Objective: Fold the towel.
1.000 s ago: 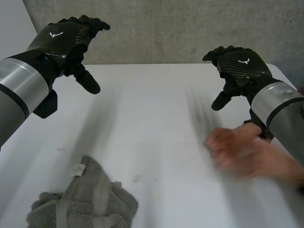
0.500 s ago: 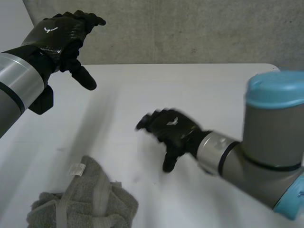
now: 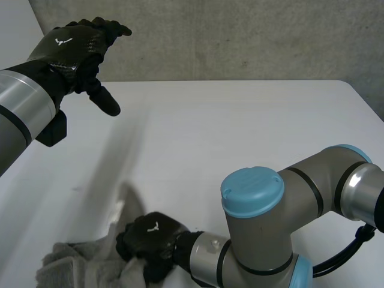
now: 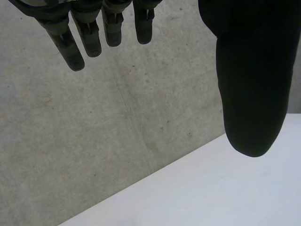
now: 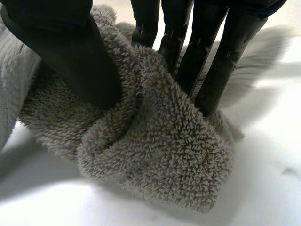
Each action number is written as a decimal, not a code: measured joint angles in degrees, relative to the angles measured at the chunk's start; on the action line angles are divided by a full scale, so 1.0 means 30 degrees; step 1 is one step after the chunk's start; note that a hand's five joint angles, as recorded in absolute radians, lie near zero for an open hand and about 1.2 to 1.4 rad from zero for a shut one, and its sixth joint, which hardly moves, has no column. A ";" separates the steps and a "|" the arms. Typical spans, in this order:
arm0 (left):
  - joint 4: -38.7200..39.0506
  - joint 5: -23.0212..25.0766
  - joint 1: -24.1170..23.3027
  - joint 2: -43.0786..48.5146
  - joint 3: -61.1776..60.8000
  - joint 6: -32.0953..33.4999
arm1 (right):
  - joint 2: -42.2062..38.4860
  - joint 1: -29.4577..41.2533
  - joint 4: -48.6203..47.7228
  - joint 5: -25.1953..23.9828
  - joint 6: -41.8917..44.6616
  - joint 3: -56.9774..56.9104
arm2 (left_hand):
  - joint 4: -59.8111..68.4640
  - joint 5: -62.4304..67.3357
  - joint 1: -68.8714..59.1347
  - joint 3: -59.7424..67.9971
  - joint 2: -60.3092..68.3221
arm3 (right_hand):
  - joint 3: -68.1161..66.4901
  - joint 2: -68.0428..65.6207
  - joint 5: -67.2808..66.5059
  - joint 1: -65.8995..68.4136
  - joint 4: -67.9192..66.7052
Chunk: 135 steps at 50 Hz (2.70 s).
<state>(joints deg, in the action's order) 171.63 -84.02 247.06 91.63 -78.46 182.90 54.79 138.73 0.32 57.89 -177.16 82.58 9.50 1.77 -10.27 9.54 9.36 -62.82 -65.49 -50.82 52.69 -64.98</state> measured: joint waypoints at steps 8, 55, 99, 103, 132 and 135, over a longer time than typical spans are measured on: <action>-0.0021 -0.0009 0.0005 0.0104 0.0052 -0.0002 | 0.1918 -0.2057 -0.1593 0.3394 -0.2105 -0.0165 | 0.0000 0.0000 0.0000 0.0000 0.0000 | -0.0911 -0.0529 -0.0670 0.0000 -0.1018; -0.0132 -0.3052 -0.1695 0.3551 -0.4553 -0.0114 | 0.7076 -0.7160 -0.0147 0.6243 1.0689 0.3102 | 0.0673 0.0000 -0.0433 0.0705 0.0754 | 1.3761 1.4527 1.3317 -1.1158 1.4646; 0.5154 -0.5580 -0.4878 0.4664 -1.0998 0.0002 | 0.2713 -0.7057 -0.6098 0.7180 1.1336 0.1433 | 0.3175 0.2409 -0.2866 0.3148 0.3204 | -0.1425 -0.0508 -0.1578 0.0700 0.5678; 0.5393 -0.5580 -0.4890 0.5117 -1.0684 0.0028 | 0.3262 -0.7875 -0.6455 0.7737 0.9104 0.1664 | 0.3310 0.2570 -0.3049 0.3331 0.3385 | -0.1561 -0.0508 -0.1627 0.0700 0.5678; 1.0009 -0.5502 -0.4730 0.7692 -0.8758 0.4700 | 0.4287 -0.9436 -0.5705 0.7691 0.8402 0.2993 | 1.9492 1.8508 -1.8633 1.9497 1.9581 | -0.1566 -0.0507 -0.1680 0.0700 0.5678; 1.0254 -0.5487 -0.4464 0.7642 -0.8520 0.5375 | 0.4752 -0.9957 -0.4943 0.7726 0.8450 0.2751 | 1.9752 1.8748 -1.8812 1.9738 1.9814 | -0.1566 -0.0507 -0.1680 0.0700 0.5678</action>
<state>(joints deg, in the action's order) 202.40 -100.48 233.67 114.55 -104.02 199.03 69.05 108.85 -14.51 81.07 -151.81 90.83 68.75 58.01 -66.70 68.75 68.80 -67.51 -67.01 -55.86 54.80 -47.95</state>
